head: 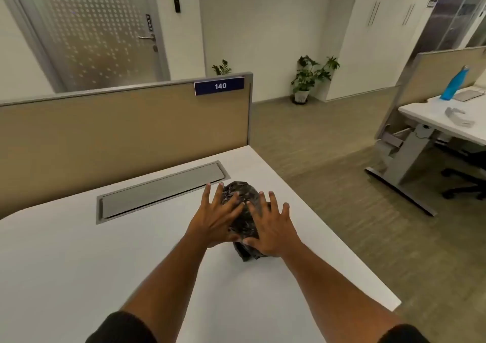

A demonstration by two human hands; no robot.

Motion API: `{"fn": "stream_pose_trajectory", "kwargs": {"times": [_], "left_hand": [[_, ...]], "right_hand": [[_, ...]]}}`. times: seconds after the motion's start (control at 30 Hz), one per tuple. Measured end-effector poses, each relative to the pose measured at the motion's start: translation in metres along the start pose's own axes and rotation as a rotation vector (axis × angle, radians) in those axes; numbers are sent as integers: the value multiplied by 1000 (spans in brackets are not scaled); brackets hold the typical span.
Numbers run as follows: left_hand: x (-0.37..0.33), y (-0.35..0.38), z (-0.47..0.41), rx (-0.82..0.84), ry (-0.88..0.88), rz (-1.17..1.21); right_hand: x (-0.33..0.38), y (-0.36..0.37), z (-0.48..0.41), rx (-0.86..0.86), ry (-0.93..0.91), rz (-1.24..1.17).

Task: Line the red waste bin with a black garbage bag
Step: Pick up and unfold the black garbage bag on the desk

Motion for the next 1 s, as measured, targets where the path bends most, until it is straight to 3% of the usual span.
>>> {"fn": "stream_pose_trajectory", "kwargs": {"times": [0.1,0.33,0.5,0.67,0.83,1.0], "left_hand": [[-10,27,-8,89,31,2],[-30,48,-23,78,112,-10],[-28,40,-26,151,104,26],[-27,6,-27,141,95,101],[-31,-62,-26,-23,50,113],[-35,-156,-7,-325,18,270]], "right_hand": [[5,25,1,62,-37,-14],[6,52,7,110,-97,1],[1,23,12,-7,-71,67],[-8,-30,20,-227,-45,79],[-20,-107,51,-492,17,22],[-43,-180,98,-569,166,-191]]}}
Point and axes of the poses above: each hand's wrist, its own z-axis away from the middle knuckle, its own y-axis out of the palm, x = y × z, the point moved 10 cm from there along -z, towards the middle knuckle
